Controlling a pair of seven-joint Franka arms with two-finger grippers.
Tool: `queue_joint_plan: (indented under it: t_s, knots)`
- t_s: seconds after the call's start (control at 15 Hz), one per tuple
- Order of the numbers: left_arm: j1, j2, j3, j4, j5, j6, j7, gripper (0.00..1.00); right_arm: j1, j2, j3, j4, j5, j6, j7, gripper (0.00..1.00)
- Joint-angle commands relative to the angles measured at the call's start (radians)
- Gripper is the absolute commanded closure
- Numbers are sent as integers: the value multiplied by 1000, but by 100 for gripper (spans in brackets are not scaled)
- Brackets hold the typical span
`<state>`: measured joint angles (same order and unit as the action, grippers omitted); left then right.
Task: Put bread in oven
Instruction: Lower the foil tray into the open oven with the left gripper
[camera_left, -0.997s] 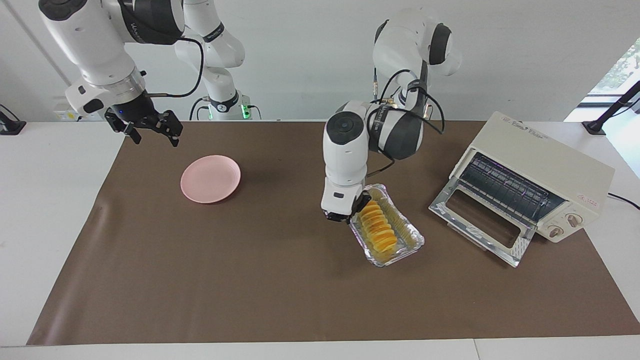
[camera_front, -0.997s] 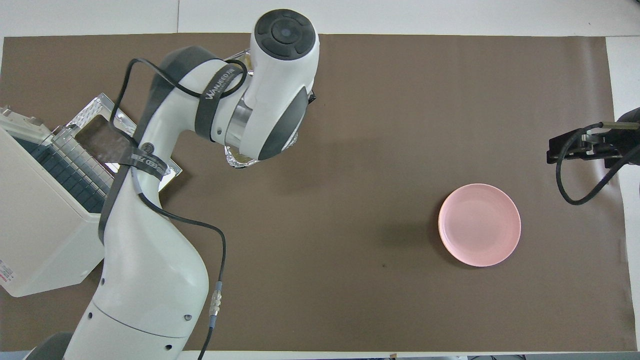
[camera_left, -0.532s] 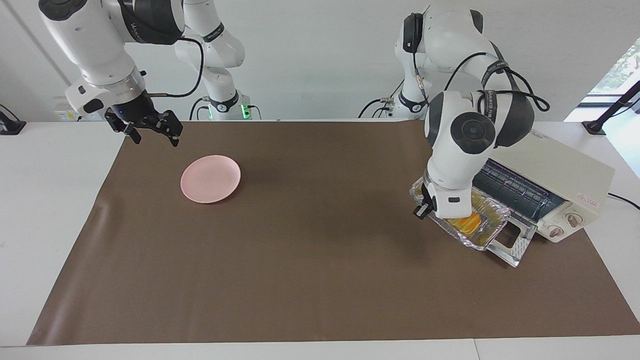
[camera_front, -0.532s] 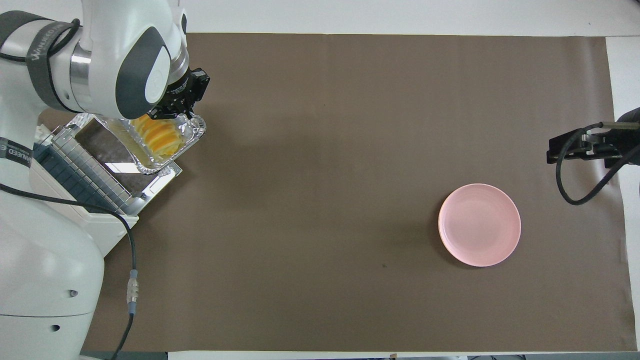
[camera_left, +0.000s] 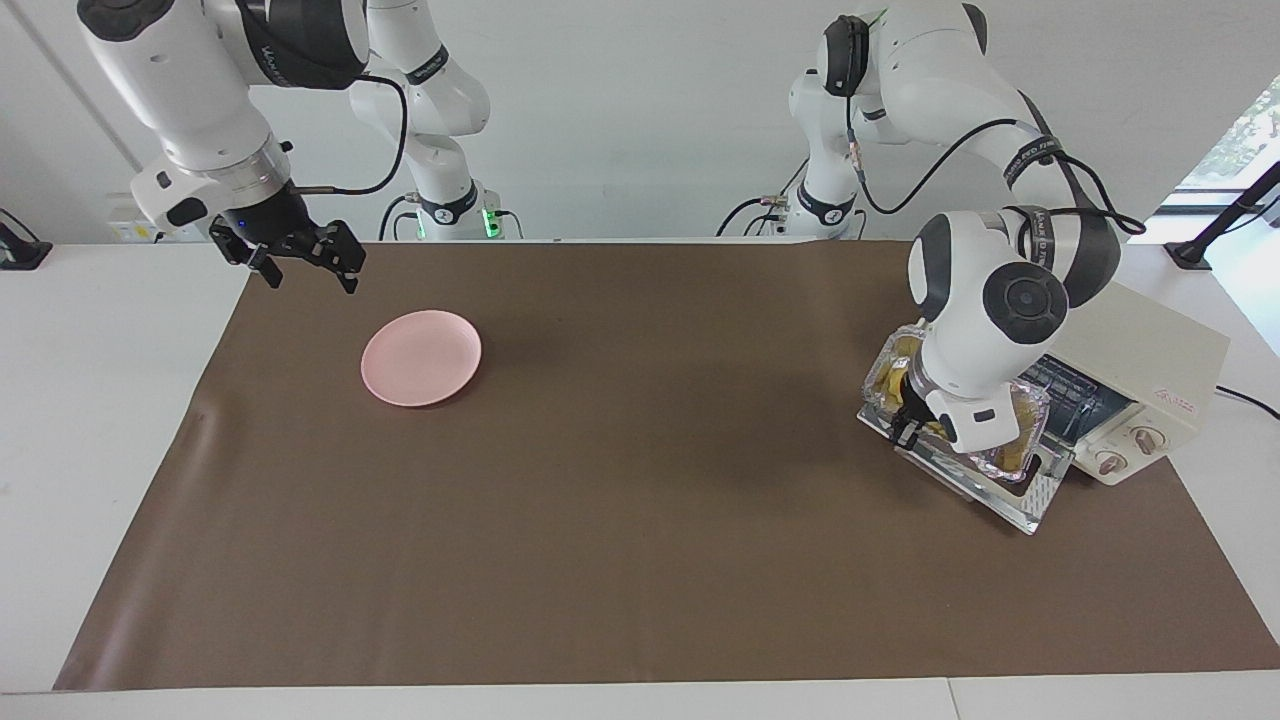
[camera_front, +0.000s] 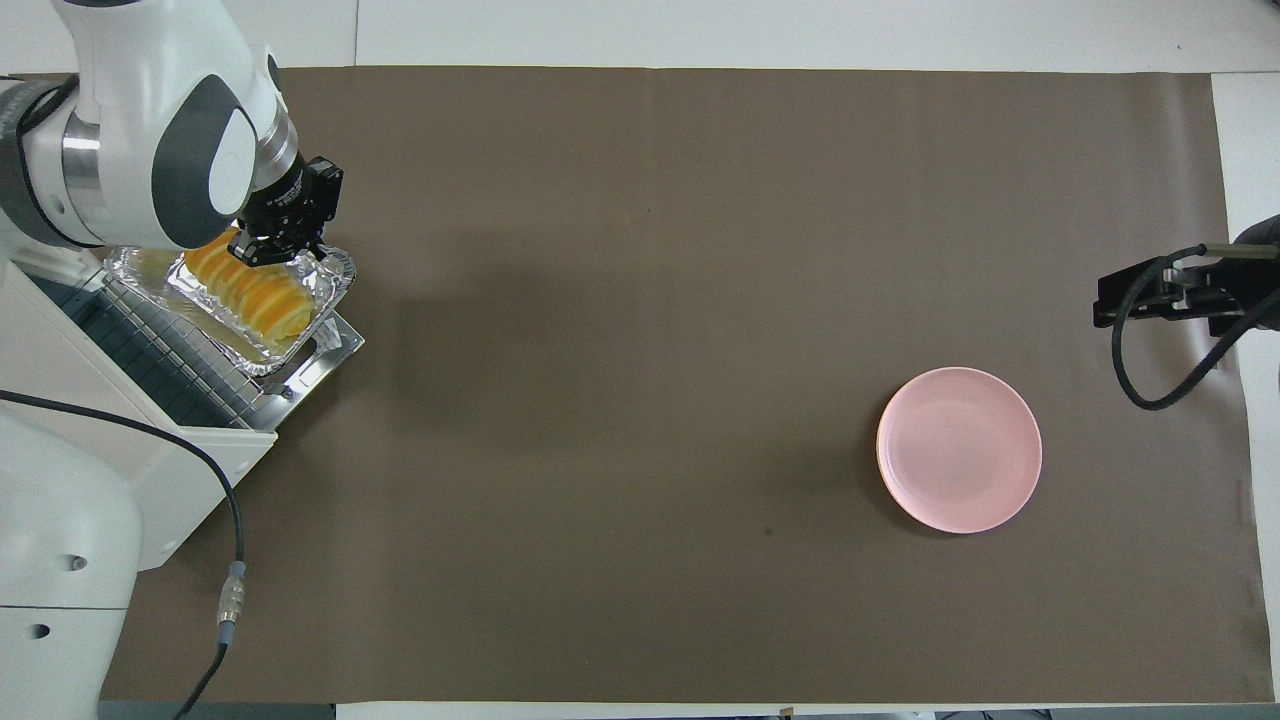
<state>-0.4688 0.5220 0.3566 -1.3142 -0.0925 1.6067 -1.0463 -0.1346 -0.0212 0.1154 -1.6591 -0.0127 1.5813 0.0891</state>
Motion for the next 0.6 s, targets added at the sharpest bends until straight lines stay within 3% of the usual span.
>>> queue_joint_plan:
  t_s: [0.0,0.53]
  knots:
    - [-8,-72,33,-128,-9,73,-17,100,-10,-16,6,-11,7,-7,-25,0]
    - [65,-118,39,-221,-6,127,106,100,-11,-16,6,-11,7,-7,-25,0]
